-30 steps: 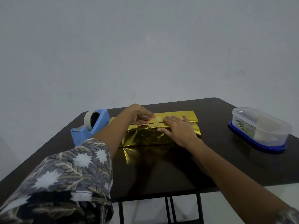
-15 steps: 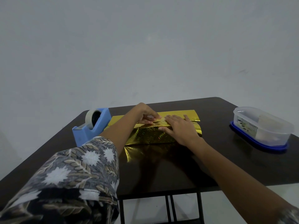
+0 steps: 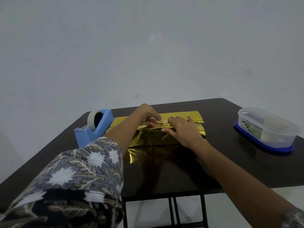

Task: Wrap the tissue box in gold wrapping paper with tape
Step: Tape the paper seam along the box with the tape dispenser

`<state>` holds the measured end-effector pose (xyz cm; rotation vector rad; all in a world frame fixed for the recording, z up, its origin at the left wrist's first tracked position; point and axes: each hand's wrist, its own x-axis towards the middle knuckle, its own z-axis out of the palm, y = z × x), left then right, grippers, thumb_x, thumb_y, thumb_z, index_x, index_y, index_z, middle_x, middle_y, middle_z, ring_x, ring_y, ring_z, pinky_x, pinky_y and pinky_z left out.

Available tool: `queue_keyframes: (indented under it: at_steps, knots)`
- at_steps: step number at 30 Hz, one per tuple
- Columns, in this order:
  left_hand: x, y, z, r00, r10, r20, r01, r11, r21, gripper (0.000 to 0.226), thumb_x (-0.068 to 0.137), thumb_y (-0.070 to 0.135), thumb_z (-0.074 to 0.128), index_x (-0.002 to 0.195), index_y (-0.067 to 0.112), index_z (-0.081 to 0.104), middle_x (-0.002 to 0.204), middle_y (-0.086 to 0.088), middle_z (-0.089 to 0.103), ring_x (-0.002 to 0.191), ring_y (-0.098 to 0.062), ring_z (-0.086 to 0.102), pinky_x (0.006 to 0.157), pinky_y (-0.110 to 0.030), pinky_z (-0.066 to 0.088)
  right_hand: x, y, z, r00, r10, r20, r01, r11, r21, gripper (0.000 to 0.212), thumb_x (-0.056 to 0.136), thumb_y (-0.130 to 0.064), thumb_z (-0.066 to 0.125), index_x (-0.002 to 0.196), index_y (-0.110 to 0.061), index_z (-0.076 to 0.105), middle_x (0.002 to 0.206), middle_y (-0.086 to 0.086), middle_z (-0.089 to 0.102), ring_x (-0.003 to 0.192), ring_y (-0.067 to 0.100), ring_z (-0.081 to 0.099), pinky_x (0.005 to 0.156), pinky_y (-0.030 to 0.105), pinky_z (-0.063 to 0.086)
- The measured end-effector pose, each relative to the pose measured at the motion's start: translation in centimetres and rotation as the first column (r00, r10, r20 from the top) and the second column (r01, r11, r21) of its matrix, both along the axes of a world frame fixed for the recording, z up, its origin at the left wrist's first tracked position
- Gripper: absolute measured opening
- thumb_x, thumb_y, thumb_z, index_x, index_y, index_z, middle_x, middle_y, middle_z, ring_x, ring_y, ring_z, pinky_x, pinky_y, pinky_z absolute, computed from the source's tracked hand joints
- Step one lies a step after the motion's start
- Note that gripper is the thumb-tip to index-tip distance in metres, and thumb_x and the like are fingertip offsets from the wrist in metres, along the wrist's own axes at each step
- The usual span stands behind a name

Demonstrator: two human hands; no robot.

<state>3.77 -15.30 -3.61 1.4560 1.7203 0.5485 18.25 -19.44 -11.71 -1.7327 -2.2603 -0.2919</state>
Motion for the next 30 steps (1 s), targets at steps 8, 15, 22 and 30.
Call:
queue_keyframes:
  at_steps: [8, 15, 22, 30]
  knots:
    - [0.0, 0.3, 0.0, 0.999, -0.005, -0.034, 0.005, 1.0, 0.006, 0.021, 0.081, 0.01, 0.072, 0.076, 0.008, 0.052, 0.071, -0.004, 0.058, 0.054, -0.009, 0.053, 0.031, -0.013, 0.04, 0.0, 0.1, -0.1, 1.0, -0.004, 0.002, 0.004, 1.0, 0.008, 0.071, 0.091, -0.064, 0.021, 0.146, -0.02, 0.03, 0.153, -0.002, 0.031, 0.143, 0.015, 0.022, 0.116, 0.044, 0.011]
    - [0.2, 0.7, -0.2, 0.993, -0.018, -0.114, 0.016, 1.0, -0.019, 0.021, 0.081, 0.014, 0.073, 0.076, 0.009, 0.054, 0.07, -0.002, 0.058, 0.054, -0.008, 0.052, 0.035, -0.013, 0.042, 0.0, 0.2, -0.1, 1.0, -0.004, -0.006, 0.004, 1.0, 0.005, 0.071, 0.091, -0.064, 0.022, 0.146, -0.02, 0.03, 0.152, -0.002, 0.032, 0.142, 0.015, 0.023, 0.116, 0.044, 0.012]
    - [0.2, 1.2, -0.5, 0.98, -0.049, -0.191, 0.053, 0.998, 0.016, 0.027, 0.075, 0.021, 0.079, 0.074, 0.009, 0.055, 0.065, -0.001, 0.059, 0.054, -0.01, 0.052, 0.054, -0.017, 0.043, 0.0, 0.0, 0.0, 1.0, -0.001, 0.003, 0.001, 1.0, 0.004, 0.07, 0.091, -0.063, 0.022, 0.146, -0.02, 0.03, 0.152, -0.001, 0.032, 0.142, 0.015, 0.023, 0.116, 0.044, 0.012]
    - [-0.1, 1.9, -0.6, 0.951, -0.053, -0.303, 0.091, 0.989, 0.113, 0.034, 0.071, 0.027, 0.082, 0.073, 0.009, 0.054, 0.05, 0.001, 0.061, 0.045, -0.009, 0.054, 0.053, -0.021, 0.047, 0.0, -0.1, 0.0, 1.0, 0.001, 0.007, -0.001, 1.0, 0.015, 0.07, 0.091, -0.063, 0.022, 0.145, -0.019, 0.031, 0.152, -0.001, 0.033, 0.142, 0.016, 0.025, 0.116, 0.044, 0.014]
